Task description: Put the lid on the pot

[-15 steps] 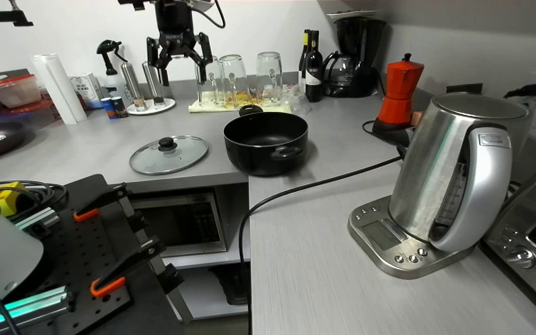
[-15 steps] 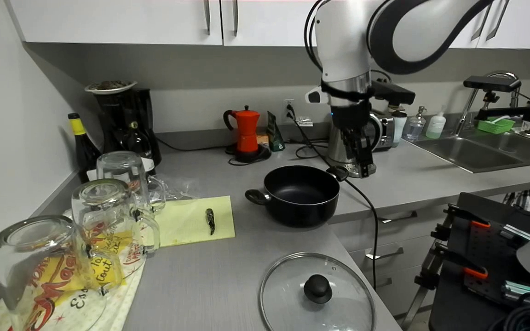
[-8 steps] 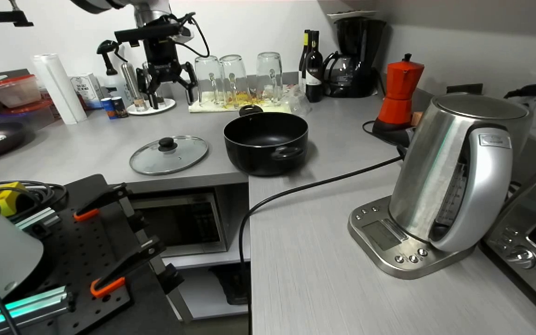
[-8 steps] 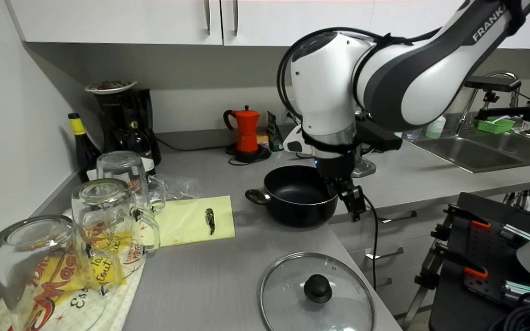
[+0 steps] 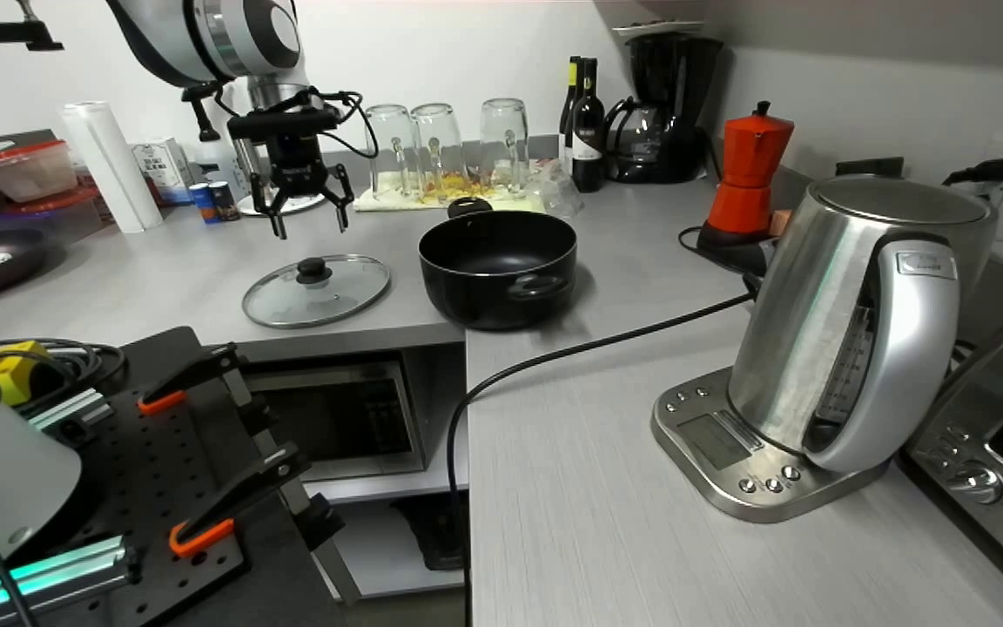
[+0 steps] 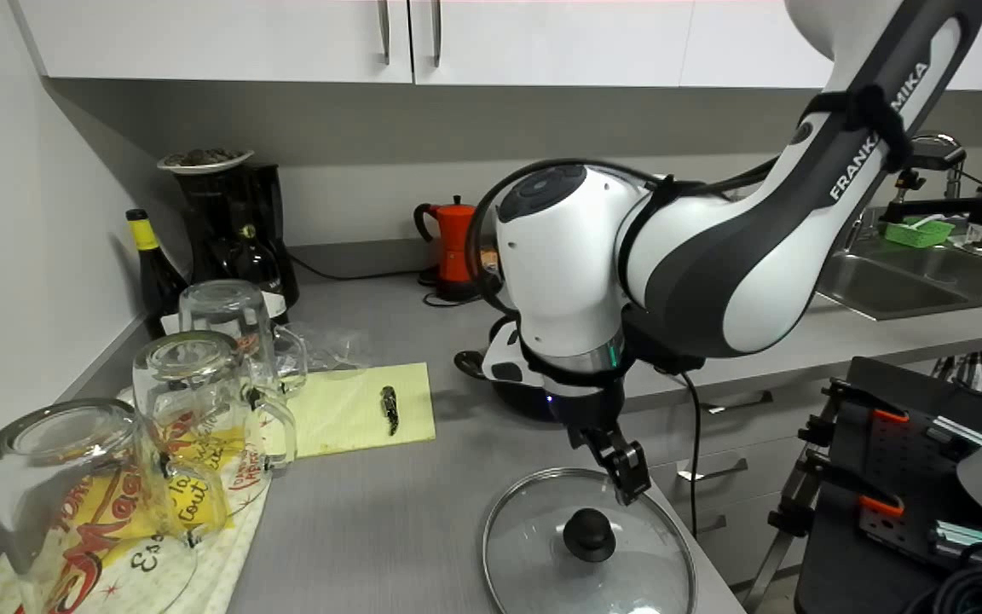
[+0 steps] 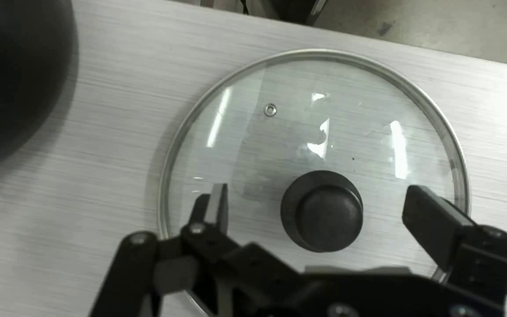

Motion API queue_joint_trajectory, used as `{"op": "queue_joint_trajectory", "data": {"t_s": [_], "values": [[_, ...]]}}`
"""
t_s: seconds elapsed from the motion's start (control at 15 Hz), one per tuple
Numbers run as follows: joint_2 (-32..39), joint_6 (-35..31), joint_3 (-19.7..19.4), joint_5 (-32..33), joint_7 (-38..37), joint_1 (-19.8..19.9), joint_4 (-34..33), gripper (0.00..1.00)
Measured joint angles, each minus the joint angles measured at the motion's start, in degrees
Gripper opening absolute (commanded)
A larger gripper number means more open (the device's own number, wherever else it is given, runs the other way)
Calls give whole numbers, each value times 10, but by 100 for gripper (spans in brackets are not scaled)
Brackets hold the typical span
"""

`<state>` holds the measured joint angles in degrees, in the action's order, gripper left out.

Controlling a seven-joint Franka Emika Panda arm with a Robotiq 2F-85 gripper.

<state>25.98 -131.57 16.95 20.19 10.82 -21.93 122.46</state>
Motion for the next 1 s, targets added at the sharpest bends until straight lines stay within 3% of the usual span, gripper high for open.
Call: {"op": "queue_joint_trajectory", "data": {"t_s": [0.8, 0.87, 1.0], "values": [[99, -33, 0, 0, 28, -12, -50, 100], [102, -34, 0, 0, 28, -12, -51, 75], [107, -36, 0, 0, 30, -12, -54, 67]]}}
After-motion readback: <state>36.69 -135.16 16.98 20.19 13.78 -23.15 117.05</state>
